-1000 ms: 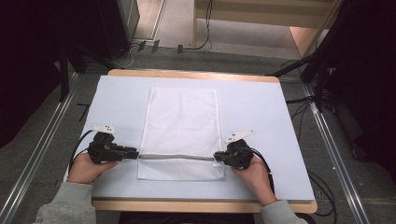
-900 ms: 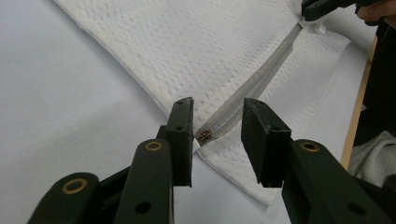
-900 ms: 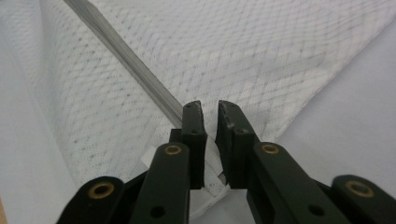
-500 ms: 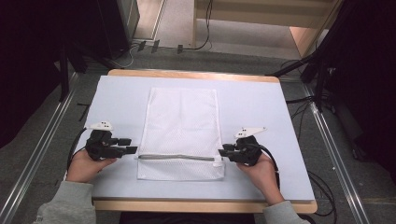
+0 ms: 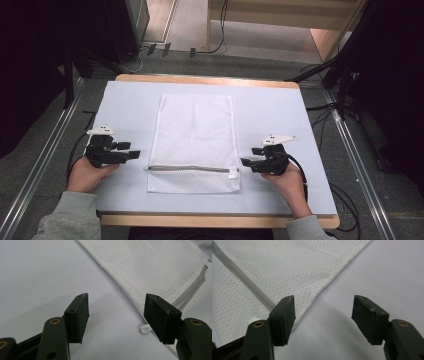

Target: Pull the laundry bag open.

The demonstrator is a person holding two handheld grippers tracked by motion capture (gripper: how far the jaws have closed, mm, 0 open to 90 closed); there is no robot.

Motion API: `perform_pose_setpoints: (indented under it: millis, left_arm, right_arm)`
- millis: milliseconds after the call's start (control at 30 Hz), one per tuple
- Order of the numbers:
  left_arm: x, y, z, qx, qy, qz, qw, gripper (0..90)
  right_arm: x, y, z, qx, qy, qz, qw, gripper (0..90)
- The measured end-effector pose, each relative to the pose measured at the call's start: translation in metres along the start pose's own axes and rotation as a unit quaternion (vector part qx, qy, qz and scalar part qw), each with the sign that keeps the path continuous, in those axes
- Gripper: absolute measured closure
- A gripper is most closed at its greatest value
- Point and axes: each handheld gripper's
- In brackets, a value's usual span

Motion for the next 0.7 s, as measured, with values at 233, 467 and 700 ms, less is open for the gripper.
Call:
perform_pose_setpoints:
  millis: [233, 467, 700]
  left_arm:
    - [-0.002, 0.002, 0.002, 0.004, 0.003, 0.005, 1.0, 37.3]
    - [-0.005, 0.003, 0.004, 0.008, 0.0, 0.01, 0.9999, 36.9]
    - [-0.007, 0.004, 0.003, 0.008, -0.002, 0.016, 0.9998, 36.7]
  right_arm:
    - [0.003, -0.004, -0.009, -0.015, -0.01, -0.006, 0.9998, 35.3]
    - [0.004, -0.006, -0.011, -0.02, -0.015, -0.001, 0.9997, 35.1]
    - [0.003, -0.008, -0.012, -0.022, -0.017, 0.003, 0.9996, 34.8]
Point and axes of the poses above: each handheld gripper's, and its own axes: x roughly backward along the jaws, y roughly out of its top, z roughly to its left, and after that the axes turned 2 degrees about z, right-handed
